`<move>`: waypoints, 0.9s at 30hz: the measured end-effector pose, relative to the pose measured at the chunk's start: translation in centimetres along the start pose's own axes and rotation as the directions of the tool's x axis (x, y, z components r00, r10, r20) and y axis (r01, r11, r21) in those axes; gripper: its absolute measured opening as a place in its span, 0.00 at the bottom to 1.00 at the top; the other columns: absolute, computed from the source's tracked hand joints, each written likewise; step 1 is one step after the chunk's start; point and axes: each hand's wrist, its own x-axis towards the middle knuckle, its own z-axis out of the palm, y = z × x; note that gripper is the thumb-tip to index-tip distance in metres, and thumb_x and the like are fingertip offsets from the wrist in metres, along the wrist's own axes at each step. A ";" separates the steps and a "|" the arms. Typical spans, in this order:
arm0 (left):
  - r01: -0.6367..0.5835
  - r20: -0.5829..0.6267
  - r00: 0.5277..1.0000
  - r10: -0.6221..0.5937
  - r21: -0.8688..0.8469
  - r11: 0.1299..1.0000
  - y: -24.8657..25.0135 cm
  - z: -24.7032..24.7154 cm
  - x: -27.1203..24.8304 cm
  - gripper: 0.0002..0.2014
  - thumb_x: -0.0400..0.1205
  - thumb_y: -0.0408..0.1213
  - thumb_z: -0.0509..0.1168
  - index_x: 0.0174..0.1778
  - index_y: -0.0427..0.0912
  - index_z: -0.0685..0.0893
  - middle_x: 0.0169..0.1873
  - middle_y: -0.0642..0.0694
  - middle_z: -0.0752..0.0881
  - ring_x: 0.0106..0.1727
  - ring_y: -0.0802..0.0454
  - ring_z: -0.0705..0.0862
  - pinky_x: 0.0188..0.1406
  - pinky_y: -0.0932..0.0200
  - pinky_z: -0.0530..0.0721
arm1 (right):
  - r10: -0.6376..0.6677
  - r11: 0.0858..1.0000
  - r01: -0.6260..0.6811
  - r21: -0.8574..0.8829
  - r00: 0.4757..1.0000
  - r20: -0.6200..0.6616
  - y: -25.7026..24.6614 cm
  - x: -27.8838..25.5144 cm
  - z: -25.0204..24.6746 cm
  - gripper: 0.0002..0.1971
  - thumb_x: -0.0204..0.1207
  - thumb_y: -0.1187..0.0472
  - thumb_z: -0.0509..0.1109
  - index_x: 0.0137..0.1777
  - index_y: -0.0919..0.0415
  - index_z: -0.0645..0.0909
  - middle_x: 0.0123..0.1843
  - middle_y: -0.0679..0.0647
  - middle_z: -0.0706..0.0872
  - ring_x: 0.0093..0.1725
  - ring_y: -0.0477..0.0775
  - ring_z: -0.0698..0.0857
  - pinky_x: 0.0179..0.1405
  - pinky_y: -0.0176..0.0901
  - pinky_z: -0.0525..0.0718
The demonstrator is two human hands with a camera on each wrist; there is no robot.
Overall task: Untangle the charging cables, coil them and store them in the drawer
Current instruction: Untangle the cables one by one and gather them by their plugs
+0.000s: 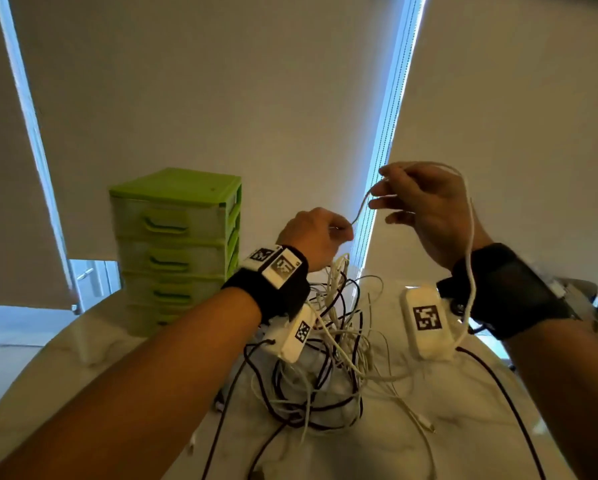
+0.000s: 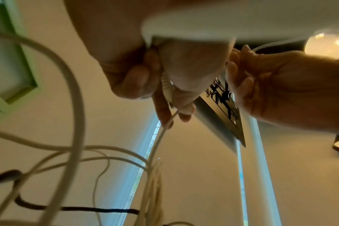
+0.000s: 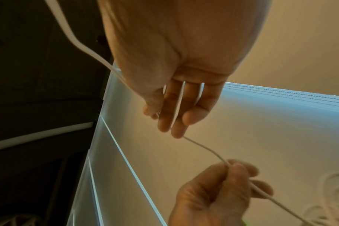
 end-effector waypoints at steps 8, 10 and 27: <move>-0.014 -0.266 0.962 -0.057 -0.257 0.966 0.0 -1.7 -0.3 0.06 0.81 0.45 0.69 0.43 0.51 0.90 0.33 0.53 0.90 0.41 0.55 0.89 0.54 0.57 0.86 | 0.406 0.616 -0.135 -0.776 0.899 0.165 9.0 -5.6 6.2 0.26 0.67 0.32 0.72 0.40 0.57 0.76 0.36 0.50 0.83 0.36 0.50 0.82 0.36 0.43 0.81; -0.043 -0.297 0.953 -0.055 -0.314 0.948 0.3 -2.2 -0.2 0.04 0.80 0.43 0.71 0.42 0.49 0.90 0.32 0.52 0.90 0.38 0.53 0.90 0.54 0.51 0.87 | 0.361 0.539 -0.140 -0.831 0.929 0.077 9.6 -5.6 7.5 0.24 0.69 0.34 0.71 0.47 0.56 0.75 0.41 0.50 0.83 0.41 0.53 0.83 0.40 0.47 0.82; -0.022 -0.513 0.781 -0.356 -0.593 0.805 -2.7 -5.5 -1.3 0.05 0.83 0.40 0.68 0.44 0.47 0.88 0.30 0.51 0.84 0.24 0.68 0.76 0.34 0.65 0.74 | 0.370 0.929 -0.369 0.018 0.925 -0.086 9.8 -0.8 0.6 0.11 0.82 0.65 0.65 0.38 0.63 0.82 0.29 0.58 0.81 0.29 0.59 0.83 0.32 0.45 0.83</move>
